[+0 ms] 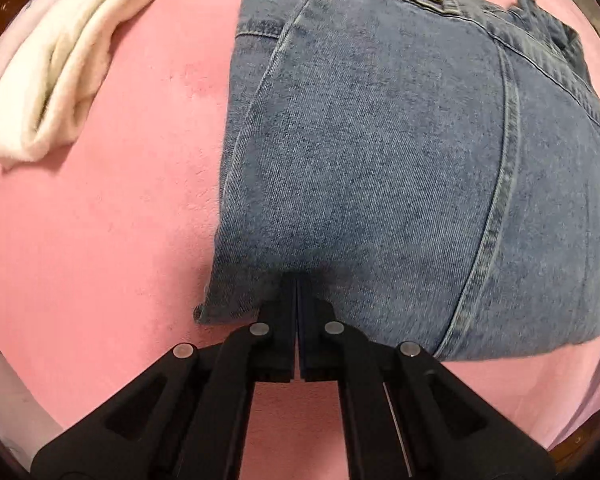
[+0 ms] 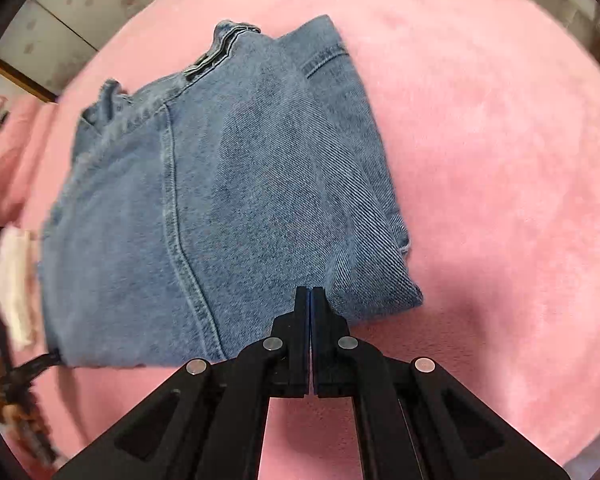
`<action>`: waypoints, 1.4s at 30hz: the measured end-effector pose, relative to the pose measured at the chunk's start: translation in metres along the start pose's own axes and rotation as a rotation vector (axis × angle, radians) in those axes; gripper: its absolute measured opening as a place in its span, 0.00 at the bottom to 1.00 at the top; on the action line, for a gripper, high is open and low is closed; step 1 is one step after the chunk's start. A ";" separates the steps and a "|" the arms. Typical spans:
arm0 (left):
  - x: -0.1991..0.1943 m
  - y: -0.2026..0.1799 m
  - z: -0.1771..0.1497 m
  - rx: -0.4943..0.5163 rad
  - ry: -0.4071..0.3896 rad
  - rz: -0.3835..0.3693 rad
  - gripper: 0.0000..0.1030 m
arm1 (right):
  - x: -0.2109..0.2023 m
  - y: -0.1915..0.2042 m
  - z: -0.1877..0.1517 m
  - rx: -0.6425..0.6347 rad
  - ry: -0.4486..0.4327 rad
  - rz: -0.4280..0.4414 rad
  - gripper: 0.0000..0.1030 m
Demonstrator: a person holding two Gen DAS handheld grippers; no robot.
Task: Fold large clothes
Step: 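Sweep both closed tools across the folded denim to flatten it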
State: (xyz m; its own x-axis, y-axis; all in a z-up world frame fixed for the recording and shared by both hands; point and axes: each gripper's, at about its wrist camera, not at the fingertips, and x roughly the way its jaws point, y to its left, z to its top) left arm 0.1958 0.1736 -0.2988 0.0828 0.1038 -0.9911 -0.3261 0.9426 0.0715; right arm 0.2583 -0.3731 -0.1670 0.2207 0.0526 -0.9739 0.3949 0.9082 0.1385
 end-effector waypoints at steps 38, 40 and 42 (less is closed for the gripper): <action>0.022 0.069 -0.003 -0.099 0.002 -0.246 0.00 | 0.074 0.312 0.065 -0.086 0.222 -0.043 0.00; 0.024 0.076 -0.005 -0.114 -0.002 -0.282 0.00 | 0.094 0.312 0.065 -0.117 0.237 -0.034 0.00; 0.026 0.089 -0.007 -0.151 -0.001 -0.328 0.00 | 0.105 0.312 0.070 -0.117 0.263 -0.026 0.00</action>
State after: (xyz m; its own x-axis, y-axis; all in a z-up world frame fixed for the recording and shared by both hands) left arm 0.1620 0.2582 -0.3194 0.2072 -0.1961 -0.9584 -0.4172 0.8684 -0.2679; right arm 0.4666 -0.1134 -0.2140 -0.0333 0.1203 -0.9922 0.2884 0.9517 0.1057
